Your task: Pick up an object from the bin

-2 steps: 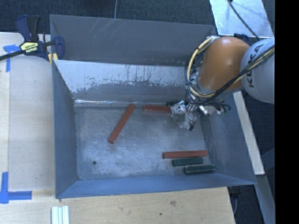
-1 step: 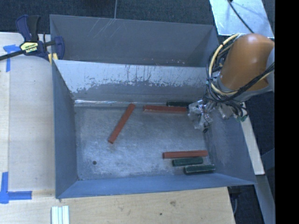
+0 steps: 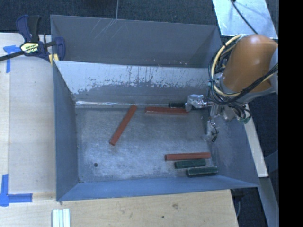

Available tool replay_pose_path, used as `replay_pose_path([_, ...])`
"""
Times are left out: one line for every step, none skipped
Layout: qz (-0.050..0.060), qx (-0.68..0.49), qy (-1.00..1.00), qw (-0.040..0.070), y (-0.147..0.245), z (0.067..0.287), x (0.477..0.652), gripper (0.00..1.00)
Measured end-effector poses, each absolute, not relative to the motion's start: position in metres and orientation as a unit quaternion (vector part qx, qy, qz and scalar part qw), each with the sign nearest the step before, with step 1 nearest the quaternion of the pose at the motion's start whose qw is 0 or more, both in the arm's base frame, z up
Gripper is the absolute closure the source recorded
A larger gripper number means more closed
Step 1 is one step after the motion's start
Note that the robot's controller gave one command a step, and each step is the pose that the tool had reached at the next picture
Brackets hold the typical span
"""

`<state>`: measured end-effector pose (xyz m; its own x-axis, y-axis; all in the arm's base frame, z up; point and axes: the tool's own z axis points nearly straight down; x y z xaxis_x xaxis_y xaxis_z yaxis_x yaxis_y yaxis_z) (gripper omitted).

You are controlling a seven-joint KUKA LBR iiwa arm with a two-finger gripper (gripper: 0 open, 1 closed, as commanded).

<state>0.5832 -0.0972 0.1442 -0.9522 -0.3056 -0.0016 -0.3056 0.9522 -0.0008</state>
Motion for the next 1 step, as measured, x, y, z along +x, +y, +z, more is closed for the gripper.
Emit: replay_pose_path([0.002, -0.154, 0.988, -0.004, -0.0745, 0.1072, 0.4886, 0.00])
